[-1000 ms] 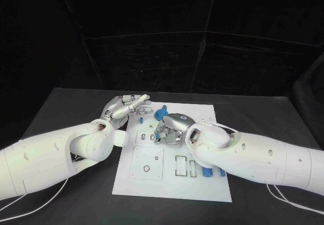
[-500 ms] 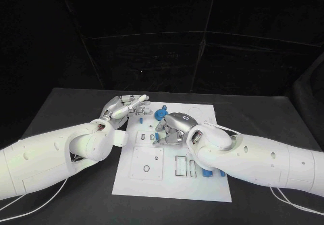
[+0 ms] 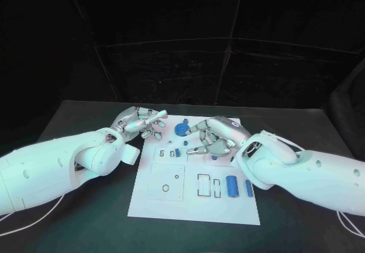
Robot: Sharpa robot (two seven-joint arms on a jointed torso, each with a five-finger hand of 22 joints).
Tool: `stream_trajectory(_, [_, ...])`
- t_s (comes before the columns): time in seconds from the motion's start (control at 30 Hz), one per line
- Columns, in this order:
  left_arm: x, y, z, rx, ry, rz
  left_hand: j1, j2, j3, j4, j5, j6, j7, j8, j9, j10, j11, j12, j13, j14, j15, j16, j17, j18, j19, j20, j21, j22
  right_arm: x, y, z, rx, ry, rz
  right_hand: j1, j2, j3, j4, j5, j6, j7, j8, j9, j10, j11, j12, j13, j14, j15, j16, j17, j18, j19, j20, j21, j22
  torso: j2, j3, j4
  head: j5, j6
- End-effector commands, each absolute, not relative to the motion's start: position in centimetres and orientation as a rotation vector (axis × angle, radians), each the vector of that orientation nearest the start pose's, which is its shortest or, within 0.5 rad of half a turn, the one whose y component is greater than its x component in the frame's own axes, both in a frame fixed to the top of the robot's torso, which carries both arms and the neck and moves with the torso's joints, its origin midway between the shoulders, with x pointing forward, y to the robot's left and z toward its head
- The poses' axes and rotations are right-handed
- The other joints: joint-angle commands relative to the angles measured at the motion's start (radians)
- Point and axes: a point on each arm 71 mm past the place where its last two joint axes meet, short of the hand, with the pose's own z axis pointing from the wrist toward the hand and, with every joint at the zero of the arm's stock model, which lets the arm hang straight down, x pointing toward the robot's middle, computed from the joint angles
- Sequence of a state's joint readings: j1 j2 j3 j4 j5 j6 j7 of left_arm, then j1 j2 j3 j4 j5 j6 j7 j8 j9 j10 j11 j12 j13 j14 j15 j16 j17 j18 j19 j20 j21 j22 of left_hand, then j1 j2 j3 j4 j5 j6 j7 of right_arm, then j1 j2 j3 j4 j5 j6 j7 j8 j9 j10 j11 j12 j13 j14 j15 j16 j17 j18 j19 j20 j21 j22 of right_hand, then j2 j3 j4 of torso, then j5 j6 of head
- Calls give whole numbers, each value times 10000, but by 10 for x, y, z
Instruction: Assemble the parts on the task board
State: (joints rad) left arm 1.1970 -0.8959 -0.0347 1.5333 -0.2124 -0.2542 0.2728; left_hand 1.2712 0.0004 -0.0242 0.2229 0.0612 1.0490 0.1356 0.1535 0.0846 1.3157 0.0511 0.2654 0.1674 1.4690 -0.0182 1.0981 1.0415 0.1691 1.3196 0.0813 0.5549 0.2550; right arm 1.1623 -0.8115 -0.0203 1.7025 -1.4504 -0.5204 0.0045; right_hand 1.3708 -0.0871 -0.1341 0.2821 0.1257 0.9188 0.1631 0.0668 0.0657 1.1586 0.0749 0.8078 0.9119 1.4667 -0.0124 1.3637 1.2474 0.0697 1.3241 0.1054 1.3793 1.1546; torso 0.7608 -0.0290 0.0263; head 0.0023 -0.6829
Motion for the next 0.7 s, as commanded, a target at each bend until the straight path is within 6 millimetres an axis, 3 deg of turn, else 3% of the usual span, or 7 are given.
stream_trajectory(0.03, [483,222,-188,-7508,19052,-12089,-494,34,-267,432,-78,19,-111,193,89,166,-76,629,496,595,-105,1452,1508,82,-4,-100,453,320,437,-148,-148,-1213,14830,11184,297,156,51,-72,100,-16,-31,96,29,-229,-29,-371,-376,225,68,-315,-402,251,-251,-5,-230,-399,-222,69,-52,41,-87])
stream_trajectory(0.1, [484,222,-188,-6877,20161,-11167,-733,86,-652,759,-18,-373,-9,554,257,-704,-77,1864,1644,251,-19,2045,2136,-43,-516,-76,1179,917,441,-162,-144,-843,15081,11129,406,215,35,-115,174,4,-44,117,32,-262,-45,-455,-483,192,54,-438,-543,280,-332,-18,-325,-554,-290,89,-72,66,-151])
stream_trajectory(0.2, [488,220,-184,-5566,21599,-9450,-984,286,-1081,683,-89,-538,-111,1101,493,-1303,-40,3171,2734,227,-58,2333,2448,31,-903,-84,1814,1473,449,-185,-139,-255,15252,10883,557,328,-45,-171,597,85,-86,185,43,-183,-86,-420,-547,187,16,-574,-658,296,-358,-56,-425,-672,-404,120,-110,85,-188])
stream_trajectory(0.37, [498,215,-176,-3886,22448,-7036,-960,497,-1431,680,-132,-417,-331,1975,912,-1472,-217,4721,3880,420,-219,2963,3156,-40,-850,-132,3009,2821,457,-208,-136,357,15288,10481,598,363,-93,-184,706,105,-97,208,44,-171,-99,-428,-591,166,3,-689,-791,317,-408,-70,-500,-796,-539,185,-144,140,-240])
stream_trajectory(0.4, [501,213,-174,-3564,22513,-6600,-962,527,-1567,607,-144,-524,-363,2246,1080,-1533,-285,5283,4368,506,-274,3195,3420,-74,-762,-187,3433,3311,458,-211,-136,445,15269,10404,609,374,-104,-186,730,108,-100,213,44,-168,-102,-430,-602,161,1,-714,-818,322,-418,-73,-517,-822,-558,194,-147,135,-240])
stream_trajectory(0.57, [509,204,-169,-2820,22766,-5230,-1160,707,-2072,593,-126,-576,-620,3366,1781,-891,-470,7690,6857,886,-472,4301,4743,-459,113,-337,5577,6040,463,-220,-136,705,15215,10137,638,410,-175,-188,872,114,-108,232,41,-151,-111,-430,-648,148,-10,-815,-915,338,-453,-86,-591,-928,-609,205,-135,173,-306])
stream_trajectory(0.7, [515,195,-168,-2601,22888,-4577,-1405,843,-2387,675,-142,-712,-698,3870,2126,-623,-580,8432,7697,1004,-525,4685,5238,-662,538,-424,6530,7359,466,-224,-136,827,15216,9994,635,414,-209,-182,914,117,-111,240,41,-145,-114,-432,-669,138,-13,-871,-976,353,-491,-90,-640,-1010,-589,194,-130,200,-349])
